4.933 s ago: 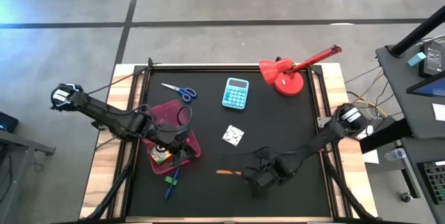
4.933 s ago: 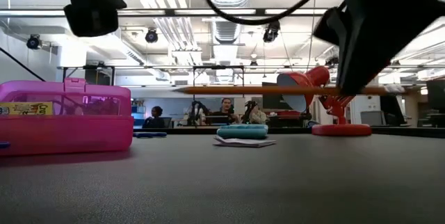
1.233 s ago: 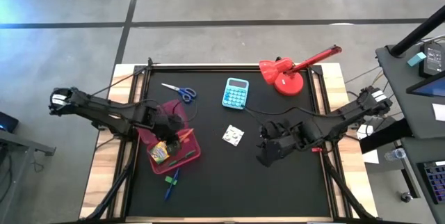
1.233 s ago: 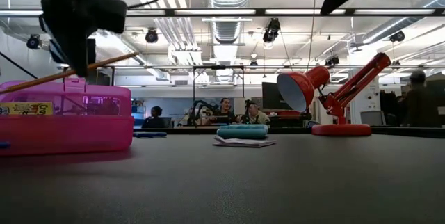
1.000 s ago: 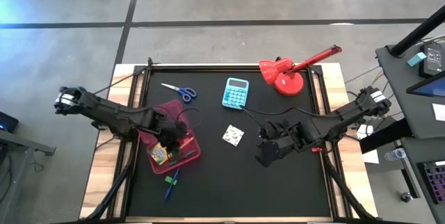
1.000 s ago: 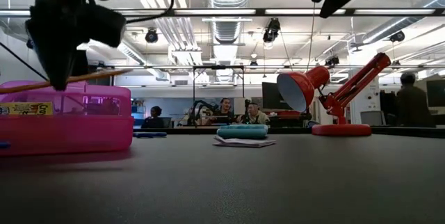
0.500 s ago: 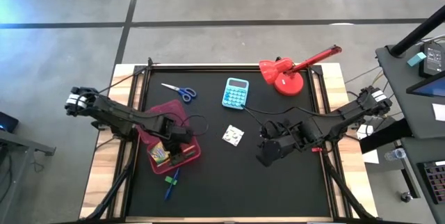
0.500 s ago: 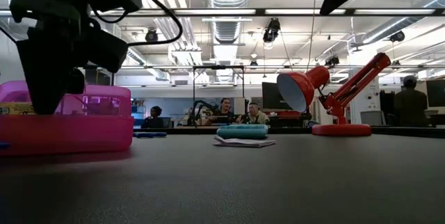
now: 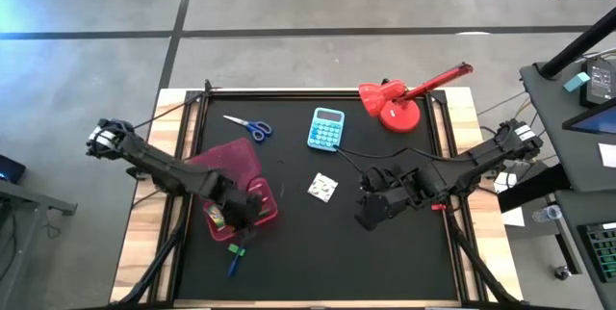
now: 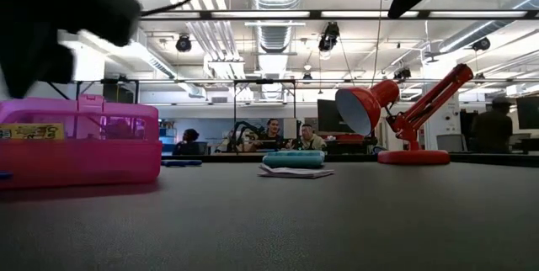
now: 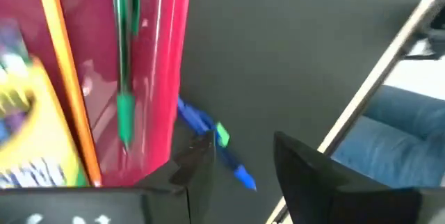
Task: Pack school essentials
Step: Put the blue pen into the red supply box
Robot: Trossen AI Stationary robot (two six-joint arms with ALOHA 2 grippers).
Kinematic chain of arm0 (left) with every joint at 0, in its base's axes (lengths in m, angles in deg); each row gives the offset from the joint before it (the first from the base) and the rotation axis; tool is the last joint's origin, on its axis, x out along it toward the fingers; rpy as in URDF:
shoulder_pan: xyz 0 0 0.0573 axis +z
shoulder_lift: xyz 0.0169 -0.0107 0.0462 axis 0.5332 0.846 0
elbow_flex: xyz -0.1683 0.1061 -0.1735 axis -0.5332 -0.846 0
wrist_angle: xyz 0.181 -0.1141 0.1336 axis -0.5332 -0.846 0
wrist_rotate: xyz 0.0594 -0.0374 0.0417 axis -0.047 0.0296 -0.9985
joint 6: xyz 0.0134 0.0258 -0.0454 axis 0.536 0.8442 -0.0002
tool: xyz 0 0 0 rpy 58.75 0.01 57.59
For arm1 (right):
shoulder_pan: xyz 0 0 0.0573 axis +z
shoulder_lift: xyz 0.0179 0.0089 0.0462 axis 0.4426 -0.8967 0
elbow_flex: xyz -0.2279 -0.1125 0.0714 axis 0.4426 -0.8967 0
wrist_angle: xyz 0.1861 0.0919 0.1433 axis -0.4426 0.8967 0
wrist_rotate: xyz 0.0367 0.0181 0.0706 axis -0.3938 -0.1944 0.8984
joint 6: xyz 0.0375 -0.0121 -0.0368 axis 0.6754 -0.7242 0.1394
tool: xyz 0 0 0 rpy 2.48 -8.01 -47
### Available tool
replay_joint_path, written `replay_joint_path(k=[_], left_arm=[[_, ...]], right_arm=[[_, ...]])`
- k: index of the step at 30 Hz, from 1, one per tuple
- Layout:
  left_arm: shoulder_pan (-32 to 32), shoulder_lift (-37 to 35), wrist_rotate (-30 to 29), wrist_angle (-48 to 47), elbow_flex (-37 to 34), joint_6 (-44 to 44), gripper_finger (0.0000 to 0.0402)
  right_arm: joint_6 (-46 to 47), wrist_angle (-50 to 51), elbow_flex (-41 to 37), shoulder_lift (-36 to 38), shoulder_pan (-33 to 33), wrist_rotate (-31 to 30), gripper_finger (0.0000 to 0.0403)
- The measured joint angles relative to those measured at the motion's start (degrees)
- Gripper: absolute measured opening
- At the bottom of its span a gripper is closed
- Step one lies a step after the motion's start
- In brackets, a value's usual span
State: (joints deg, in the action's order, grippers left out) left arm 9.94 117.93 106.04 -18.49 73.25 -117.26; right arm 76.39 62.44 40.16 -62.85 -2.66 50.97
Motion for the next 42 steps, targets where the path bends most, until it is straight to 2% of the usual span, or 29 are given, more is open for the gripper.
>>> replay_joint_path(k=[8, 15, 20, 29, 36, 39, 42], left_arm=[[-12.93, 2.48, -9.43, -0.02, -0.02, -20.60, 0.0122], [-19.17, 7.68, -10.67, 0.85, 0.50, -31.25, 0.0122], [-20.41, 11.46, -10.62, 5.18, 1.37, -32.57, 0.0122], [-20.42, 16.34, -10.68, 5.14, 1.53, -34.08, 0.0122], [-20.42, 17.27, -10.60, 5.84, 1.52, -34.00, 0.0121], [-20.42, 17.26, -10.73, 5.78, 1.46, -33.72, 0.0105], [-20.42, 17.20, -10.80, 5.89, 1.52, -31.29, 0.0072]], right_arm=[[-0.61, 0.04, -0.11, 0.02, 0.00, 0.02, 0.0192], [-1.08, 0.00, -0.13, 0.02, 0.00, 0.02, 0.0192], [-1.09, -0.01, -0.13, 0.02, 0.00, 0.02, 0.0192], [-1.08, -0.01, -0.13, 0.02, 0.02, 1.55, 0.0192], [-1.09, -0.01, -0.13, 0.02, 0.02, 1.55, 0.0192], [-1.37, -0.01, -0.13, 0.02, 0.02, 1.55, 0.0192], [-1.49, -0.01, -0.13, 0.02, 0.02, 1.55, 0.0192]])
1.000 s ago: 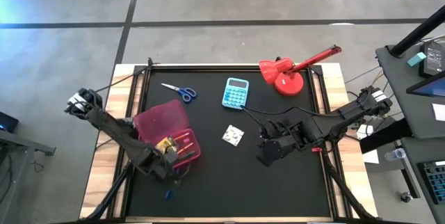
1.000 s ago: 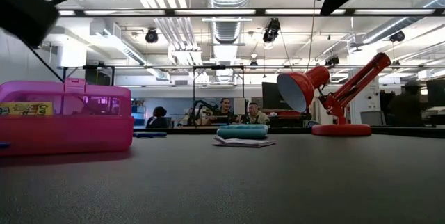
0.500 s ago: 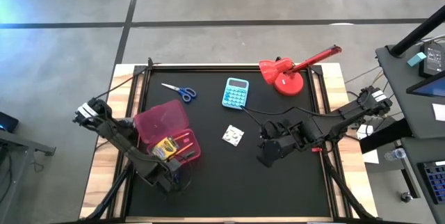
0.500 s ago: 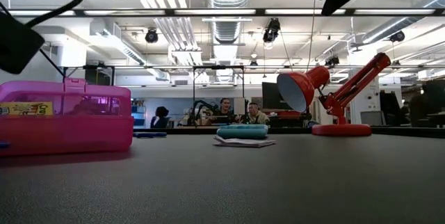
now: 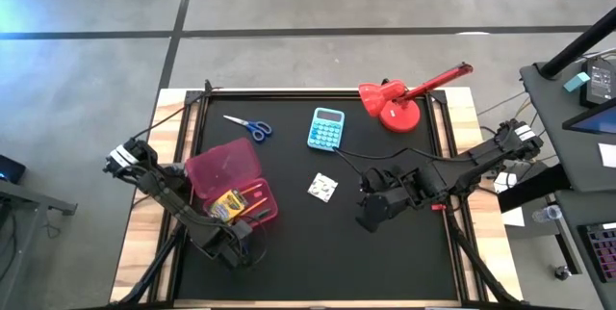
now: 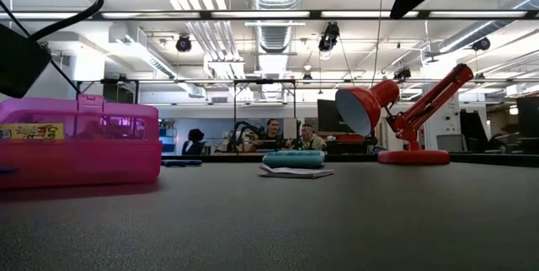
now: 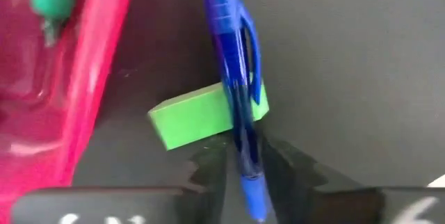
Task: Pack school essentials
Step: Put the blue pen into the red supply box
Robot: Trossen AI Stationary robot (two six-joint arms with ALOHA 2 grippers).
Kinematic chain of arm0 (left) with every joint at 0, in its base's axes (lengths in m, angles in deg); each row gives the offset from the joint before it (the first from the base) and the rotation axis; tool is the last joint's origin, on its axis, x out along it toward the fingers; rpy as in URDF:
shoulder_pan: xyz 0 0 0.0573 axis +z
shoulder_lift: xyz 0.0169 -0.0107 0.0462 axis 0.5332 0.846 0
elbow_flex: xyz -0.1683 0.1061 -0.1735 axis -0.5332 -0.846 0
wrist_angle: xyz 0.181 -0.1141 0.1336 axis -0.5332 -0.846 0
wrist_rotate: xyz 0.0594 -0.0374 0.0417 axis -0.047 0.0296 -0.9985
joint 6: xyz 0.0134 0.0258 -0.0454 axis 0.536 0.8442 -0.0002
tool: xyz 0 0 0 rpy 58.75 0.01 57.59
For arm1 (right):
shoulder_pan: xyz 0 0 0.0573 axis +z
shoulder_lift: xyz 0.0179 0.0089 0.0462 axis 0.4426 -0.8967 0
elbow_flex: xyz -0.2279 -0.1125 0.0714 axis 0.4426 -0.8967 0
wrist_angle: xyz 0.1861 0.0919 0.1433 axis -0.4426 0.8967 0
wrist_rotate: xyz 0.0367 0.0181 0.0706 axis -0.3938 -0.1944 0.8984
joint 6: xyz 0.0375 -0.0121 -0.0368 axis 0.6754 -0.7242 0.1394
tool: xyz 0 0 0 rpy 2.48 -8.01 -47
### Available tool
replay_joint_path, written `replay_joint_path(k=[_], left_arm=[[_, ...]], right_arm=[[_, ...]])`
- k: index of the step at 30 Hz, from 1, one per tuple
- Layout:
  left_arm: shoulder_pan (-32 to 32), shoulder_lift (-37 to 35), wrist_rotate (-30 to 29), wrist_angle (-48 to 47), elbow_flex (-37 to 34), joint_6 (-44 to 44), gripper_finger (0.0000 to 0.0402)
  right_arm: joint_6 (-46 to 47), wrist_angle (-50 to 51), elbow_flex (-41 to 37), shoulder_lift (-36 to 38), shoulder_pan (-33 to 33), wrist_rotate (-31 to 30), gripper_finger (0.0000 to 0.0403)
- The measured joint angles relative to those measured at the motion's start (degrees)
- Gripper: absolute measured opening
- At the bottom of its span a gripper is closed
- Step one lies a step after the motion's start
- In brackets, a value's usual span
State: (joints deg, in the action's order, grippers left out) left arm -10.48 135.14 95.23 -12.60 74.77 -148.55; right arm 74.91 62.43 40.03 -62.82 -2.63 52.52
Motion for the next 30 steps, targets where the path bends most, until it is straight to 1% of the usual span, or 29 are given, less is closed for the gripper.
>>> replay_joint_path(k=[4, 5, 11, 16, 19, 24, 27, 30], left_arm=[[0.06, -0.29, -0.44, 0.90, 1.12, 2.35, 0.0019], [0.07, -0.33, -0.44, 0.61, 1.56, 3.03, 0.0013], [0.24, -2.70, -1.24, 0.85, 5.16, 6.60, 0.0020], [2.44, -6.80, -9.15, -0.39, 6.39, 10.91, 0.0021], [5.66, -9.13, -12.05, -5.04, 6.48, 14.61, 0.0022], [13.31, -12.41, -12.83, -17.23, 6.29, 21.15, 0.0022], [17.28, -12.85, -12.58, -23.86, 5.82, 24.27, 0.0022], [19.27, -12.35, -9.78, -24.76, 5.78, 28.02, 0.0022]], right_arm=[[-0.02, 0.02, 0.00, 0.00, 0.00, -0.01, 0.0192], [-0.02, 0.00, 0.00, 0.00, 0.00, -0.01, 0.0192], [-0.02, 0.00, -0.11, 0.00, 0.00, -0.02, 0.0192], [-0.02, -0.02, -0.62, 0.00, 0.00, -0.02, 0.0192], [0.51, -0.02, -0.90, 0.00, 0.00, -0.03, 0.0192], [1.54, -0.08, -0.94, 0.00, 0.03, -0.02, 0.0192], [2.81, -0.11, -0.96, 0.00, 0.11, -0.02, 0.0192], [3.47, -0.09, -0.96, 0.00, 0.11, -0.04, 0.0192]])
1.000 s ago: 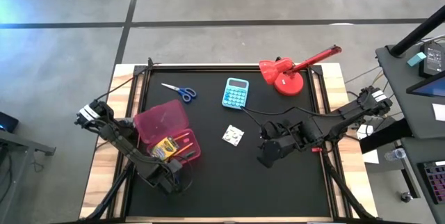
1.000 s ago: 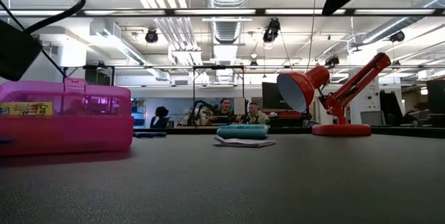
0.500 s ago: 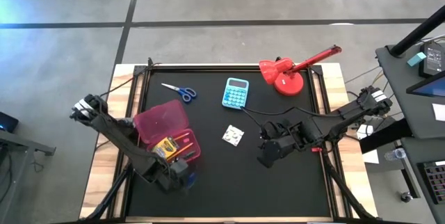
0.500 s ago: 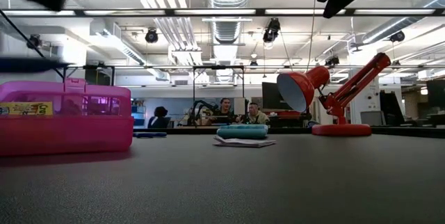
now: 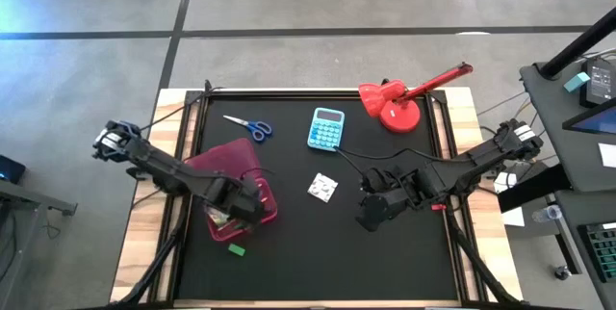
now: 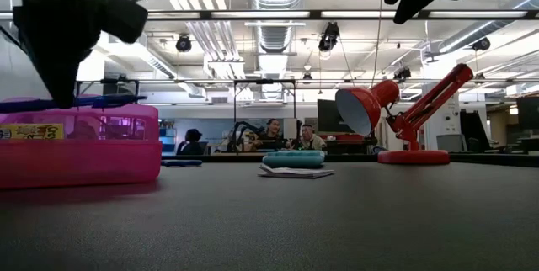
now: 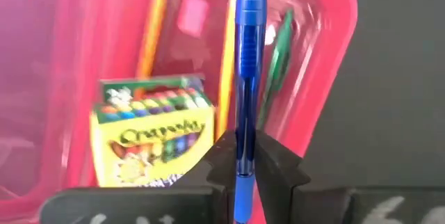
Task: Pack school essentials
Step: Put the blue pen into the red supply box, then put the green eraser into the red supply box
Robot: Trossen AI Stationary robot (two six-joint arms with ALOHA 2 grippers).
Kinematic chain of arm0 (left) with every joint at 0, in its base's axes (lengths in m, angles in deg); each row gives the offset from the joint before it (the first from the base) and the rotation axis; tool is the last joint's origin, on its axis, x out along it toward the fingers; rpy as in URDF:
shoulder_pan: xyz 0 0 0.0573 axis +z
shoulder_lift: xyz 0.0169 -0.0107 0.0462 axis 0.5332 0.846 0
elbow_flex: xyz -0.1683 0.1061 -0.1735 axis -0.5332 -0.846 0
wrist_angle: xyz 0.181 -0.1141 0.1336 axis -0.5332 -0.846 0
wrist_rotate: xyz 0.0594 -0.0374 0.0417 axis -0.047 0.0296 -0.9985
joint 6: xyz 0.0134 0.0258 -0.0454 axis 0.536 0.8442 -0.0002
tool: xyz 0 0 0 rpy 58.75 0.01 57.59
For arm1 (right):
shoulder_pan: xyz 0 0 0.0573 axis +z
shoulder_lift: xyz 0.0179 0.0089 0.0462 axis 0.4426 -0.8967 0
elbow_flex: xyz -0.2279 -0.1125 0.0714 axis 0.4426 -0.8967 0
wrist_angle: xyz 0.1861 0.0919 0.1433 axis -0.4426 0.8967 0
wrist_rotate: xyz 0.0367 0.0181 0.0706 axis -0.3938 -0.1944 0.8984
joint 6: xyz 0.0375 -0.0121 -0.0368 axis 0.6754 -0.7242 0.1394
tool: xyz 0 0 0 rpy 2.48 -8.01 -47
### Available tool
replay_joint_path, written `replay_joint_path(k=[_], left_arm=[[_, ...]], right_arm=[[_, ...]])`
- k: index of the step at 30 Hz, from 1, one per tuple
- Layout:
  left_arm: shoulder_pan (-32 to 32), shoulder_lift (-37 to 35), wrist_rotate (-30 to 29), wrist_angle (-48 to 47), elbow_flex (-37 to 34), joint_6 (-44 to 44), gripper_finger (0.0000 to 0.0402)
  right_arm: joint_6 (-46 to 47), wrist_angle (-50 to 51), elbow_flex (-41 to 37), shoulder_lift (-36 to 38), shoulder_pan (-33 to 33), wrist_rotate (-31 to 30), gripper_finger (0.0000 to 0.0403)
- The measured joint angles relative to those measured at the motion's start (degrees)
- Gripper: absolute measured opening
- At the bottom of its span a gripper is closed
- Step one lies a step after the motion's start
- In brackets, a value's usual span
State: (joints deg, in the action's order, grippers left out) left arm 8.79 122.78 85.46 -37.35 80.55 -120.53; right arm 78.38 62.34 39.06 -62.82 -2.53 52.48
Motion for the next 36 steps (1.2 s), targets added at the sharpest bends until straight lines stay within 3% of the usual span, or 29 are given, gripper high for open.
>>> replay_joint_path(k=[14, 23, 28, 36], left_arm=[[0.19, 5.62, 2.79, 0.97, 0.04, 5.40, 0.0025], [0.19, 4.82, 2.81, 1.25, 0.22, 5.81, 0.0087], [0.19, 3.83, 2.86, 1.55, 1.77, 6.49, 0.0103], [-3.99, 3.42, 3.68, 20.61, 5.16, 18.51, 0.0105]], right_arm=[[1.10, -0.01, -0.04, 0.00, 0.00, -0.01, 0.0192], [0.55, 0.04, -0.04, 0.00, 0.00, -0.01, 0.0192], [0.55, 0.07, -0.04, 0.00, 0.00, 0.02, 0.0192], [0.76, 0.07, -0.04, 0.00, 0.00, 0.04, 0.0192]])
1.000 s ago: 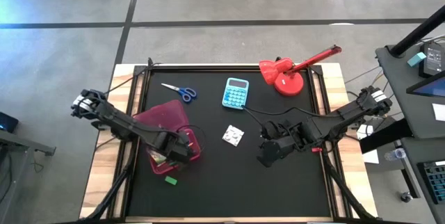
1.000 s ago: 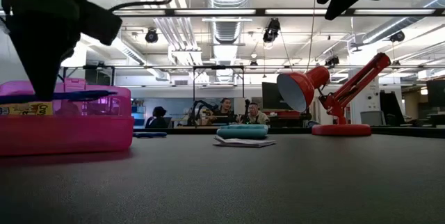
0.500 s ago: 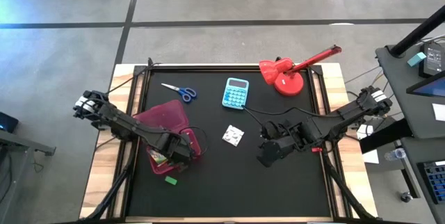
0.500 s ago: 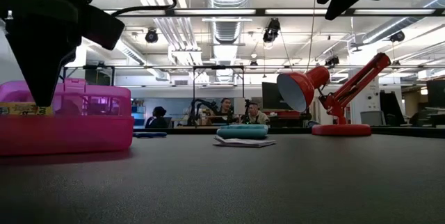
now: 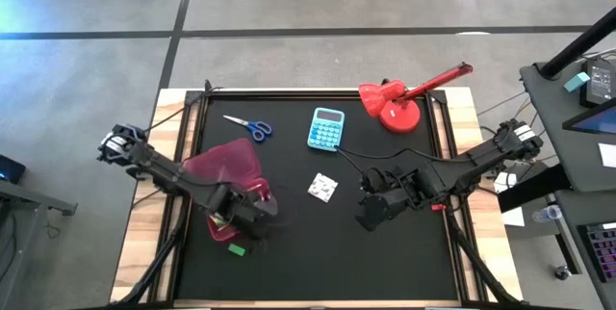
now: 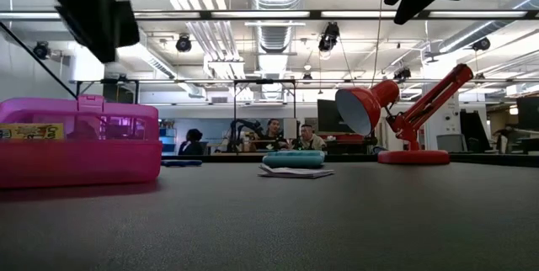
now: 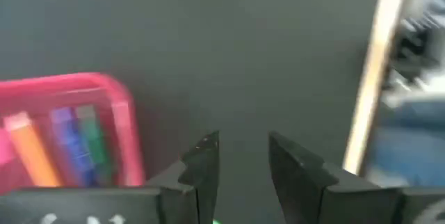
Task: Pack school essentials
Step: Put the green eraser into the red supply box
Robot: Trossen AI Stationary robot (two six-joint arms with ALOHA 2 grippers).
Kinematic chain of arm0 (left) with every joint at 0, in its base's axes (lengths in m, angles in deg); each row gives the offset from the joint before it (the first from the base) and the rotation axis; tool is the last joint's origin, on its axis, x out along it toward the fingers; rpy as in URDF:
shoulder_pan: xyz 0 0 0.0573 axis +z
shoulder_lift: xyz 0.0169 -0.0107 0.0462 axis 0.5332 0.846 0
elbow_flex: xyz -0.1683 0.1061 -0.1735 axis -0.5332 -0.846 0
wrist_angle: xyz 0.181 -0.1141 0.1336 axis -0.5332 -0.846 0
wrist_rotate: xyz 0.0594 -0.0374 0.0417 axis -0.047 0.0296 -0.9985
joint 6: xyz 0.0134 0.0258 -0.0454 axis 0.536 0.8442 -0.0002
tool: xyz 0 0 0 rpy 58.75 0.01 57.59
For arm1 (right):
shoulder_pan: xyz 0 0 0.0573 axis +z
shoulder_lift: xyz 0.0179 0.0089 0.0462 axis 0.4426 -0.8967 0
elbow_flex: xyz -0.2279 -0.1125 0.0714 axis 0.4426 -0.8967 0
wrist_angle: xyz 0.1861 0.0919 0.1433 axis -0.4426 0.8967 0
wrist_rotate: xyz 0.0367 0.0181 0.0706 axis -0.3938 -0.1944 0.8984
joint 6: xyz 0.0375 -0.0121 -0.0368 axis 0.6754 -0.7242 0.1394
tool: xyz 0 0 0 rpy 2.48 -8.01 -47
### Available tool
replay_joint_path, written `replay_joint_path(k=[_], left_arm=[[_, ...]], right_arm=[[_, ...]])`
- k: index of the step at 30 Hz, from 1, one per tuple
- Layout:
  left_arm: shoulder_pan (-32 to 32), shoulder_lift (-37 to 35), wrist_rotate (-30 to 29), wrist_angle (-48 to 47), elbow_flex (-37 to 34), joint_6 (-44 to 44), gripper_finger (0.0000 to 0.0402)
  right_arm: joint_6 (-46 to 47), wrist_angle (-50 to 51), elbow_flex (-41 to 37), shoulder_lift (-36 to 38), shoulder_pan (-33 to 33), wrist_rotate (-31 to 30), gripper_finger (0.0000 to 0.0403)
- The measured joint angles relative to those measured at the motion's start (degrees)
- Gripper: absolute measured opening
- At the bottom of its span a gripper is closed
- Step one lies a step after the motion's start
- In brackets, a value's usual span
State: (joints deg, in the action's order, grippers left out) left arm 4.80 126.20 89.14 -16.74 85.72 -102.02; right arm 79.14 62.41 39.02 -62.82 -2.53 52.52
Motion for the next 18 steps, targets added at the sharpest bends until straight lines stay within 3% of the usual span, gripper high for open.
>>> replay_joint_path(k=[3, 9, 14, 18], left_arm=[[-3.10, 0.37, 3.66, 1.11, -0.33, 4.59, 0.0105], [-12.78, 0.36, 4.97, 5.71, -0.42, 14.03, 0.0105], [-18.94, 2.22, 1.18, 6.42, -0.99, 15.49, 0.0105], [-19.48, 4.22, -1.35, 3.13, -1.01, 13.09, 0.0105]], right_arm=[[0.30, 0.01, 0.00, 0.00, 0.00, 0.48, 0.0192], [0.29, 0.01, 0.00, 0.00, 0.00, 1.22, 0.0192], [-0.22, 0.04, 0.00, 0.00, 0.00, 1.20, 0.0192], [-0.30, 0.00, 0.00, 0.00, 0.00, 1.18, 0.0192]])
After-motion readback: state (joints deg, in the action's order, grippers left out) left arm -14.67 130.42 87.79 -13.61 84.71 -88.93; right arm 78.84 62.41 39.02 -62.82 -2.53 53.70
